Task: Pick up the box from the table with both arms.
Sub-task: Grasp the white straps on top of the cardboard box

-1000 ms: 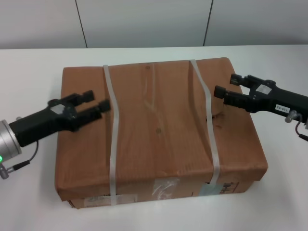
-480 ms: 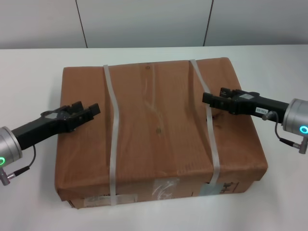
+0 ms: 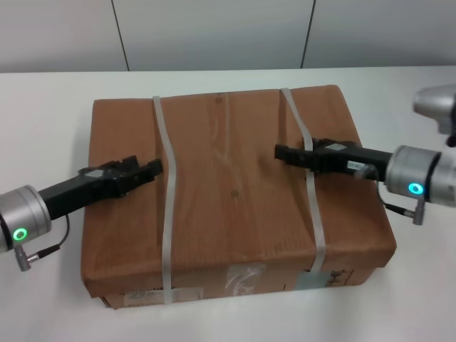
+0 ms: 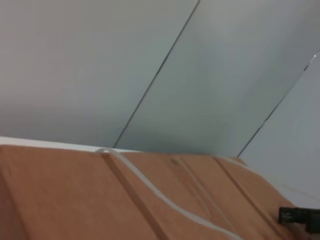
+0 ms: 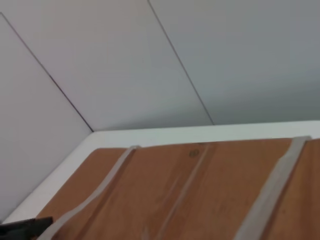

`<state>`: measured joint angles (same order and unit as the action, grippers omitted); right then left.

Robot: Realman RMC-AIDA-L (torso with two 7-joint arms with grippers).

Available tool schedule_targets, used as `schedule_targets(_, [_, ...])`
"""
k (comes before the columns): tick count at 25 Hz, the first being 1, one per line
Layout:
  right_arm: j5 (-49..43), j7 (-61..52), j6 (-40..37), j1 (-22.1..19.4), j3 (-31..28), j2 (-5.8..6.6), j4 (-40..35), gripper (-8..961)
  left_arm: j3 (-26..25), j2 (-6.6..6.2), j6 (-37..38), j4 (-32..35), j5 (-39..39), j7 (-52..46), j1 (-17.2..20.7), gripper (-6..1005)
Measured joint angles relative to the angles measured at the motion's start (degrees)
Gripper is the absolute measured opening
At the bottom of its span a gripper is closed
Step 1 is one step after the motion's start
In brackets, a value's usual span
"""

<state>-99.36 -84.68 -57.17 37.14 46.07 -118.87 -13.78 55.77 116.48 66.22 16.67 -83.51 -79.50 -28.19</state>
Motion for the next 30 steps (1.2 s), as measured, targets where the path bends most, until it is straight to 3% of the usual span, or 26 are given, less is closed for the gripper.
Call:
schedule_targets(27, [0.5, 4.1, 2.0, 6.9, 1.0, -0.22, 5.2, 847, 12.1, 0.27, -3.2, -2.0, -0.7, -14.5, -8.4, 709])
schedule_targets(30, [0.6, 4.7, 1.9, 6.9, 0.9, -0.22, 5.2, 777, 12.2, 0.45, -3.2, -2.0, -0.7, -14.5, -8.8, 690])
